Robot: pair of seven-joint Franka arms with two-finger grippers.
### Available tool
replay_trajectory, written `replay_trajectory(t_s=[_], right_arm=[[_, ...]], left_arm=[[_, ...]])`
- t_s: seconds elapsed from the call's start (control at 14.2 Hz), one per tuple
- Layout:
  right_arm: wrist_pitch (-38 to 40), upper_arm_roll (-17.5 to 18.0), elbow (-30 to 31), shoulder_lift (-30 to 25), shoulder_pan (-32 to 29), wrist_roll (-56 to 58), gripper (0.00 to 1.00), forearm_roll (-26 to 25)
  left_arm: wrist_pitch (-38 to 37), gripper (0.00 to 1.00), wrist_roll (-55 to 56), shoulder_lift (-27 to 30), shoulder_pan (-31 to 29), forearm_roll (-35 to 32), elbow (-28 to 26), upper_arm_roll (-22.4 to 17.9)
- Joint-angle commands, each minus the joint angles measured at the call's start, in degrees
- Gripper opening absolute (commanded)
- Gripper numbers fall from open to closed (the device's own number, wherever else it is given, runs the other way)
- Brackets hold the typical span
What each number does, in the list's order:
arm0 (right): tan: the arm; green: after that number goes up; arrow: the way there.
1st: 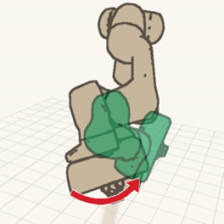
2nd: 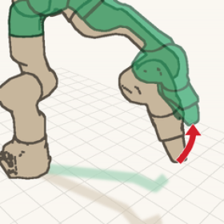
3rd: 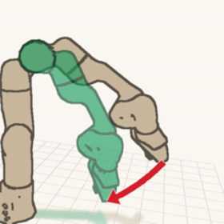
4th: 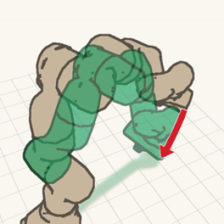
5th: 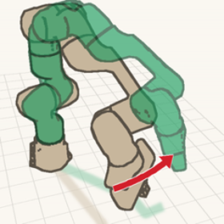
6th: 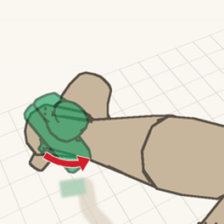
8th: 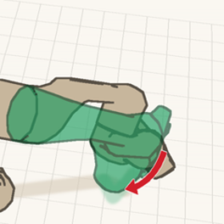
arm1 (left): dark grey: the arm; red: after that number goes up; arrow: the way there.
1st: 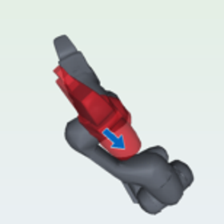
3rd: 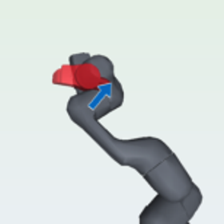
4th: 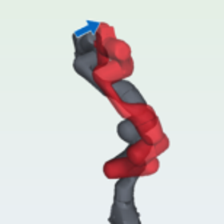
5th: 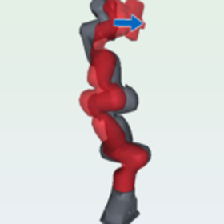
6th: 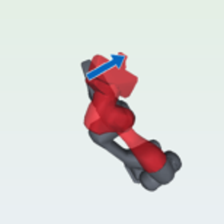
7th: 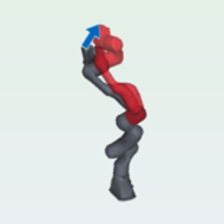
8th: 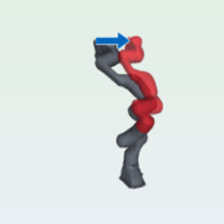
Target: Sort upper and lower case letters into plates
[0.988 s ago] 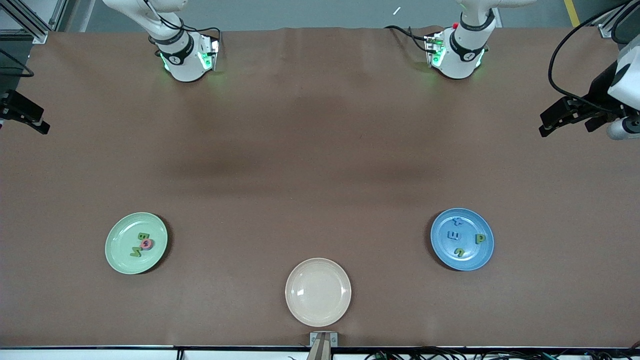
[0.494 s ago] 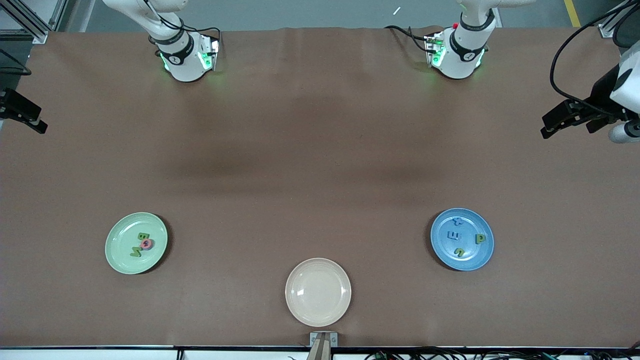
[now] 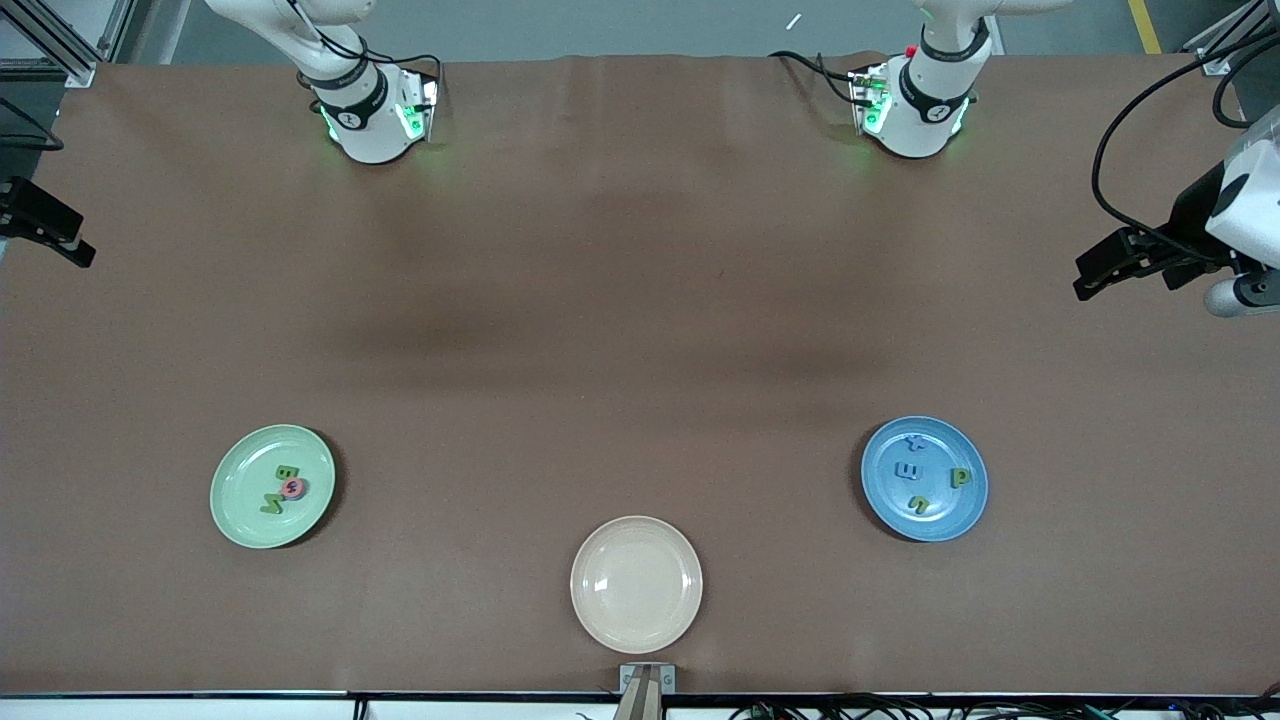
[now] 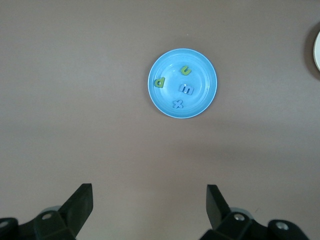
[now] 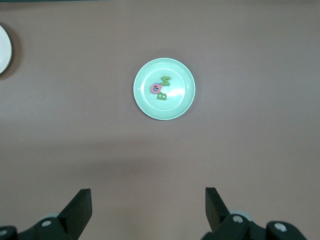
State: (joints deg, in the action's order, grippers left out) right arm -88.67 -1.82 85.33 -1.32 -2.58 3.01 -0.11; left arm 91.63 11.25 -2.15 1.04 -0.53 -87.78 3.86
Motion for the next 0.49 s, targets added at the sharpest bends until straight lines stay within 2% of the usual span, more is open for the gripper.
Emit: replay_trajectory(t_s=[0.0, 0.42], right_arm=[[-0.1, 0.8, 0.5, -0.8, -0.9, -0.5, 1.00, 0.4], [-0.5, 0.7, -0.4, -0.8, -1.1, -0.9, 1.00, 0.4]], left_arm=[[-0.3, 1.00, -1.3, -0.4, 0.4, 0.2, 1.2, 0.2], [-0.8, 1.00, -1.1, 0.0, -0.1, 0.0, 1.3, 0.6]])
